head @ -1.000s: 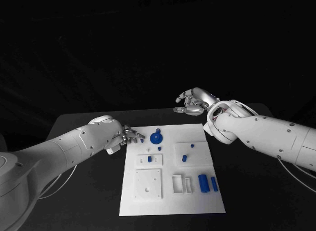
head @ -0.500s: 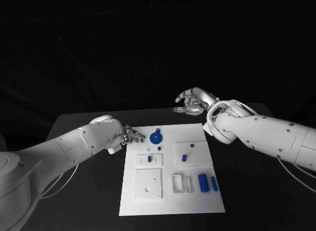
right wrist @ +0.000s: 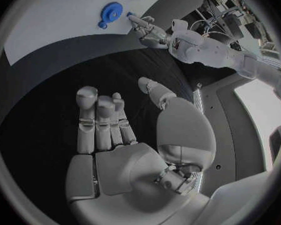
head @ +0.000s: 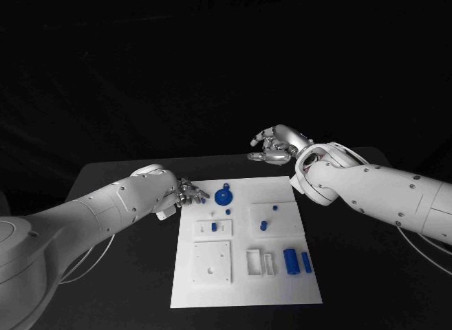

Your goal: Assemble the parts on the task board

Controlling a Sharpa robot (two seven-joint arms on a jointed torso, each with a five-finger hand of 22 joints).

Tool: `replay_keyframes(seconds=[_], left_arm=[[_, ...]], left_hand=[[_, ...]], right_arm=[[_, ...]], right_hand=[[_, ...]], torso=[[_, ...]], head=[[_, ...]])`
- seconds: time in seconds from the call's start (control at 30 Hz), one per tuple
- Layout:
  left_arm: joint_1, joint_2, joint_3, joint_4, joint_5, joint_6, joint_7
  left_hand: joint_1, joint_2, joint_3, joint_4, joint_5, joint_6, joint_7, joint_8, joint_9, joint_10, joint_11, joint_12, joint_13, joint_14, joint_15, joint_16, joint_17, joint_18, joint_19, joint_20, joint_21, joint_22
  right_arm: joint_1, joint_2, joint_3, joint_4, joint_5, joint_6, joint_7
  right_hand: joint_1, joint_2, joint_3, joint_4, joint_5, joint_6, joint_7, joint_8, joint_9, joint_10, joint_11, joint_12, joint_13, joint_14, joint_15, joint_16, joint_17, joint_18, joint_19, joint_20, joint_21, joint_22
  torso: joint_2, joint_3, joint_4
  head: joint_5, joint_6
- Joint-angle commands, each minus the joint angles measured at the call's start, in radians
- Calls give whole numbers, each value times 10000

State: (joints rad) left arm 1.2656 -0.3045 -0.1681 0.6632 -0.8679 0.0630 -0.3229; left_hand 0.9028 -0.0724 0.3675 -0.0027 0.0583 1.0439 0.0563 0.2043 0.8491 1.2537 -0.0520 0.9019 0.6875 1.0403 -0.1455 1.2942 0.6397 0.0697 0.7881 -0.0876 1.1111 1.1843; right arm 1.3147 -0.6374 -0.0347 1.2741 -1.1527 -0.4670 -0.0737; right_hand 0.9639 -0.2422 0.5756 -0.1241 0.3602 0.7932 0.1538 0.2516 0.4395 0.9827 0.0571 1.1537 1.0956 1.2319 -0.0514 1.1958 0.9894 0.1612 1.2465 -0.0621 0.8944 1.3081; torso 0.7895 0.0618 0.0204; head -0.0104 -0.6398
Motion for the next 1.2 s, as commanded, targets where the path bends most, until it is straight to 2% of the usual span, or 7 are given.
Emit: replay_keyframes(seconds=[0.03,0.13,0.27,0.43,0.9,1.07,1.2], left_arm=[[0,33,5,-30,113,151,127],[0,43,4,-53,133,171,135],[-6,69,4,-66,155,202,137],[-19,57,4,-71,397,343,163],[-18,25,4,-133,502,339,174],[-18,6,4,-122,530,302,209],[-17,-13,2,-118,610,155,274]], left_hand=[[126,94,11,-111,142,-20,52,-55,-24,-19,21,-33,-17,-45,10,70,-17,-170,-86,-1448,-42,16],[220,218,52,-224,389,-9,56,-62,-43,-12,22,-34,-21,-44,14,80,-31,-182,-79,-1444,-51,28],[261,274,66,-288,464,-3,55,-64,-50,-10,25,-34,-22,-45,17,84,-37,-188,-78,-1441,-55,35],[574,669,206,-782,775,4,74,-76,-76,-4,41,-35,-26,-58,33,101,-62,-220,-83,-1425,-62,77],[694,1226,456,-1646,1031,48,97,-74,-113,25,67,-82,-66,-77,71,106,-124,-283,-80,-1390,-102,136],[685,1475,668,-2112,1639,90,98,-58,-121,68,71,-84,-75,-62,81,124,-147,-309,-47,-1378,-108,169],[631,1630,816,-2418,1941,144,89,-30,-115,123,65,-84,-84,-28,86,146,-161,-320,-6,-1376,-105,192]], right_arm=[[0,9,6,5,-5,78,47],[0,9,7,6,-5,79,48],[0,18,7,-3,-5,82,46],[0,26,7,-6,-5,87,48],[0,35,7,-27,-5,106,47],[0,34,7,-27,-5,105,47],[0,28,7,-22,-5,108,47]], right_hand=[[12,62,-3,54,32,-80,180,35,-8,-41,6,44,-17,13,-20,-14,-9,1006,2,-75,-34,115],[12,62,-4,55,32,-80,180,35,-9,-41,6,46,-19,13,-20,-13,-9,1006,2,-76,-34,115],[13,62,-3,55,32,-81,180,35,-9,-41,6,47,-20,14,-20,-13,-9,1006,3,-76,-34,115],[13,63,-3,57,34,-81,180,35,-9,-42,6,49,-23,14,-20,-13,-9,1006,4,-76,-35,116],[11,70,-1,65,39,-81,180,37,-9,-42,6,54,-31,15,-19,-13,-10,1006,6,-76,-37,117],[8,69,-2,68,40,-82,180,37,-9,-43,7,56,-34,15,-19,-13,-10,1006,6,-76,-38,118],[7,69,-3,70,41,-82,180,38,-9,-43,7,57,-36,15,-19,-13,-11,1006,6,-76,-39,118]], torso=[[0,0,-3],[5,1,-4],[11,0,0],[1,0,-3],[-6,-3,7],[-11,0,8],[-10,-1,14]], head=[[-9,-5],[-11,-6],[-15,-16],[-17,-37],[-14,-61],[2,-60],[9,-66]])
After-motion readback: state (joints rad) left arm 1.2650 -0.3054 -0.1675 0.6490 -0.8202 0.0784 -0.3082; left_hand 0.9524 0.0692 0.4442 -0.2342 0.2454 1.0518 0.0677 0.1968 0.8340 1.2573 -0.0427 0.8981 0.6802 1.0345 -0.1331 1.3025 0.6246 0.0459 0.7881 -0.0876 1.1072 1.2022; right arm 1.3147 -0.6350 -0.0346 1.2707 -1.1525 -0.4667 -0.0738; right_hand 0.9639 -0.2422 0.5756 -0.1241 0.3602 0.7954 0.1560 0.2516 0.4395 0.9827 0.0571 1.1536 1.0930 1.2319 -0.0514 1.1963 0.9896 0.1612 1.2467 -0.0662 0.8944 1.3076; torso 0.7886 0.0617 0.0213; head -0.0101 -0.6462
